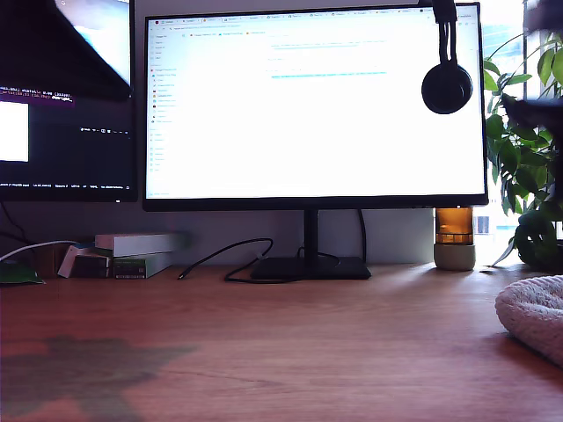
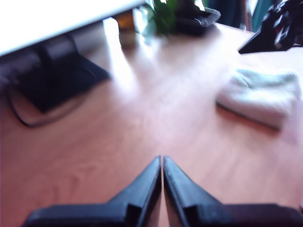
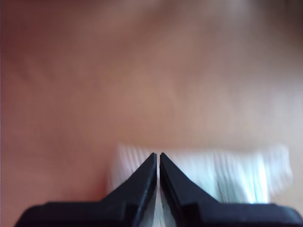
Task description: Fold the tea towel to a neat square and place it to the right
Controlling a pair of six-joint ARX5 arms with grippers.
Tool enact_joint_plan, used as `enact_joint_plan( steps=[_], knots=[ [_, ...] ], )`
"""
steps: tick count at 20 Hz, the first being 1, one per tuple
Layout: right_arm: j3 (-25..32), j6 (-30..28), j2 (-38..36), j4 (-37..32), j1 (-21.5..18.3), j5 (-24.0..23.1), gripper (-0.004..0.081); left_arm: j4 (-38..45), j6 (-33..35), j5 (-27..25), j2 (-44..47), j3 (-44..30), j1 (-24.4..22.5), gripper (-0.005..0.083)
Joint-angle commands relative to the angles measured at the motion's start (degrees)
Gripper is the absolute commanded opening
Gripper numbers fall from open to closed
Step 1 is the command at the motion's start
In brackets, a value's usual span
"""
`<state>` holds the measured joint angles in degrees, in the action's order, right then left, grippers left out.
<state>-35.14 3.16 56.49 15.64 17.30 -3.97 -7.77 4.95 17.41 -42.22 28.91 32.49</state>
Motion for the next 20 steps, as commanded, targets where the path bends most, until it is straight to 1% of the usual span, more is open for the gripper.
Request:
enact_joint_plan(
  steps=[1,3,5,6,7,8,9,11,13,14,15,16,17,19,20],
  knots=[
    [0.0,-2.21,0.68,-5.86,-2.73,4.13,-0.0012,1.33,0.0,-0.76,-0.17,-0.48,-1.81,-0.0023],
    [0.0,-3.1,0.7,-7.48,-7.19,6.84,-0.0012,1.99,-0.02,-1.07,-0.13,-0.48,-5.22,-0.0023],
    [0.07,-3.5,0.68,-7.41,-12.9,9.6,-0.0012,2.27,0.0,-1.44,-0.15,-0.5,-9.07,-0.0023],
    [0.11,-4.28,0.66,-7.17,-16.5,12.09,-0.0012,2.73,-0.02,-1.4,-0.15,-0.5,-11.37,-0.0023],
    [0.17,-4.85,0.57,-6.82,-20.22,16.09,-0.0012,3.26,-0.04,-1.38,-0.13,-0.5,-13.66,-0.0023],
    [0.24,-4.74,0.55,-6.45,-23.06,19.63,-0.0012,3.58,-0.11,-1.31,-0.09,-0.5,-15.91,-0.0023],
    [0.24,-4.87,0.37,-5.9,-24.98,22.77,-0.0012,3.76,-0.55,-1.25,-0.09,-0.52,-17.97,-0.0023],
    [0.72,-6.47,-0.42,-5.68,-26.18,24.46,-0.0012,5.55,-1.75,-1.25,-0.09,-1.22,-21.31,-0.0023],
    [2.05,-7.06,-1.68,-6.84,-26.21,23.93,-0.0012,8.57,-4.17,-1.18,0.07,-2.84,-23.52,-0.0023],
    [2.97,-6.54,-2.58,-7.93,-26.1,23.67,-0.0012,10.27,-4.44,-1.46,0.46,-4.04,-23.93,-0.0023],
    [4.13,-5.29,-3.69,-9.4,-25.88,22.38,-0.0012,12.07,-5.92,-2.19,0.79,-5.53,-24.13,-0.0023],
    [5.46,-4.28,-5.03,-10.78,-25.79,20.11,-0.0012,13.53,-7.61,-3.43,0.79,-6.8,-24.13,-0.0023],
    [7.08,-3.15,-6.43,-12.24,-25.57,16.87,-0.0012,14.8,-7.76,-5.64,0.79,-8.24,-24.13,-0.0023],
    [10.99,-2.97,-9.35,-16.76,-25.46,12.26,-0.0012,16.94,-7.76,-9.68,0.79,-11.19,-24.13,-0.0023],
    [12.85,-2.95,-10.75,-19.15,-25.46,11.85,-0.0012,18.4,-7.76,-10.56,1.03,-12.7,-24.13,-0.0023]
  ],
)
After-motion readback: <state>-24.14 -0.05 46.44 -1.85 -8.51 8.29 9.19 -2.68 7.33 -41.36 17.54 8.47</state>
